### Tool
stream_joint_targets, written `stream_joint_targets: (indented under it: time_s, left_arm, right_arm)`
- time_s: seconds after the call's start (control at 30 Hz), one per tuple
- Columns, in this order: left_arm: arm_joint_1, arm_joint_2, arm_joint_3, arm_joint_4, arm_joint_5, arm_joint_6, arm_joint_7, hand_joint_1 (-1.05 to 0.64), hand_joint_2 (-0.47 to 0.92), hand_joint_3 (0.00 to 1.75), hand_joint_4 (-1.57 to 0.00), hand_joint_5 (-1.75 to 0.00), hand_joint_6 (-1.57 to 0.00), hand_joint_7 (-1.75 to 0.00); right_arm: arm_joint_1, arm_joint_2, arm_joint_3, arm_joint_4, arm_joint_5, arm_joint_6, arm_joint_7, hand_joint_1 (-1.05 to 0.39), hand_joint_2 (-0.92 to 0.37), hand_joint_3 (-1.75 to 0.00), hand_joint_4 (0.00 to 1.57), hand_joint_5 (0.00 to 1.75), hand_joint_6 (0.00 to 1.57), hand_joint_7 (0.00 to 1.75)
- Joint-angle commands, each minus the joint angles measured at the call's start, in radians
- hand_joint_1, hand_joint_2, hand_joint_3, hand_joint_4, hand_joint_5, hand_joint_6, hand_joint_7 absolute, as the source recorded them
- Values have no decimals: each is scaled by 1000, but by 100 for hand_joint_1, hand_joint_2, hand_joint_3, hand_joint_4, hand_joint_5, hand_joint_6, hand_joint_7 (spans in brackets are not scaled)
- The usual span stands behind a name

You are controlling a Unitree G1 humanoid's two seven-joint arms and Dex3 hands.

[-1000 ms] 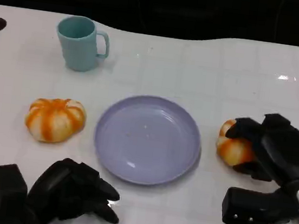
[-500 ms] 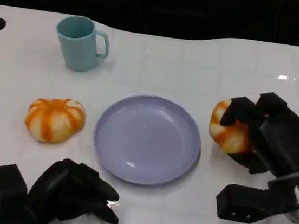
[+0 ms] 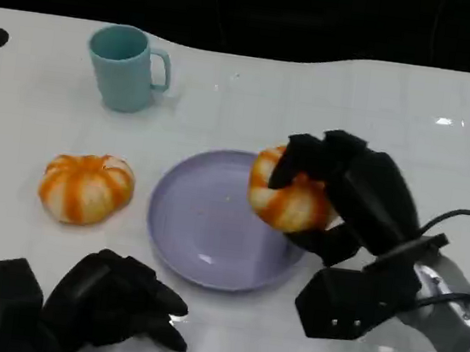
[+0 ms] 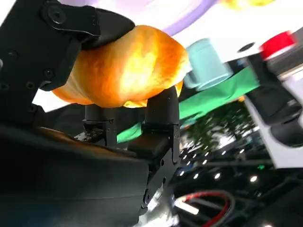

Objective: Grasp the bread from the table and place it into the plate.

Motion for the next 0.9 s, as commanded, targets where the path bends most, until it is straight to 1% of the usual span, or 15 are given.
stream_joint_targets:
  time_s: [0.03,0.1,0.2,0.3,0.37,0.5,0.53,0.6,0.67,0.7,0.77,0.8,0.83,0.87,0.9]
  left_arm:
    - [5,17,4,3,-6,-6,-14,-105,80,0,-154,-24,-154,0]
    - [9,17,3,-7,-7,6,-9,-105,79,0,-155,-24,-154,0]
    - [12,15,4,-14,-12,16,-10,-105,78,0,-155,-24,-154,0]
    - [14,15,2,-16,-10,11,-9,-105,79,0,-155,-23,-154,0]
    - [15,13,2,-20,-13,17,-12,-105,79,0,-155,-23,-154,0]
    - [17,12,-1,-24,-7,13,-4,-105,79,0,-155,-23,-154,0]
    - [17,12,0,-25,-9,18,-4,-105,79,0,-156,-23,-154,0]
    - [18,12,-1,-25,-7,15,-1,-105,78,0,-156,-23,-155,0]
    - [18,12,-2,-22,-4,7,-1,-105,79,1,-156,-23,-155,0]
    - [18,12,-1,-20,-4,5,-1,-105,79,1,-156,-23,-155,0]
    - [18,12,-1,-21,-6,7,-4,-105,79,0,-156,-23,-155,0]
    - [18,11,-1,-21,-7,8,-5,-105,79,0,-156,-23,-155,0]
    - [18,11,0,-21,-8,8,-5,-105,79,0,-156,-22,-155,0]
    - [17,11,0,-19,-9,7,-7,-105,79,0,-156,-22,-155,0]
    - [18,12,0,-20,-9,7,-7,-105,79,0,-156,-22,-155,0]
  right_arm:
    - [-31,43,14,38,-7,-26,13,-9,-23,-150,100,175,82,162]
    - [-46,65,26,60,-23,-17,15,-9,-22,-147,100,175,82,162]
    - [-70,105,35,105,-28,-2,19,-10,-26,-143,99,175,83,159]
    - [-94,139,41,153,-31,6,21,-12,-29,-144,99,175,82,163]
    - [-106,152,43,180,-34,11,20,-13,-30,-145,99,175,80,167]
    - [-119,165,38,228,-19,4,37,-12,-30,-146,96,175,78,167]
    - [-121,166,36,235,-15,3,43,-13,-31,-146,93,175,79,155]
    - [-124,165,37,244,-16,2,50,-14,-32,-146,92,175,80,147]
    - [-127,159,41,252,-19,0,66,-24,-41,-111,77,149,69,102]
    - [-129,155,43,254,-20,1,80,-27,-45,-101,73,141,67,88]
    - [-130,150,44,253,-18,8,112,-34,-55,-81,61,127,59,69]
    - [-129,148,44,251,-16,13,127,-40,-69,-58,51,116,51,57]
    - [-129,147,43,249,-15,16,136,-42,-78,-43,48,112,50,52]
    - [-128,142,46,239,-18,40,174,-47,-84,-33,39,106,44,46]
    - [-126,136,48,225,-19,64,212,-56,-88,-31,25,97,34,40]
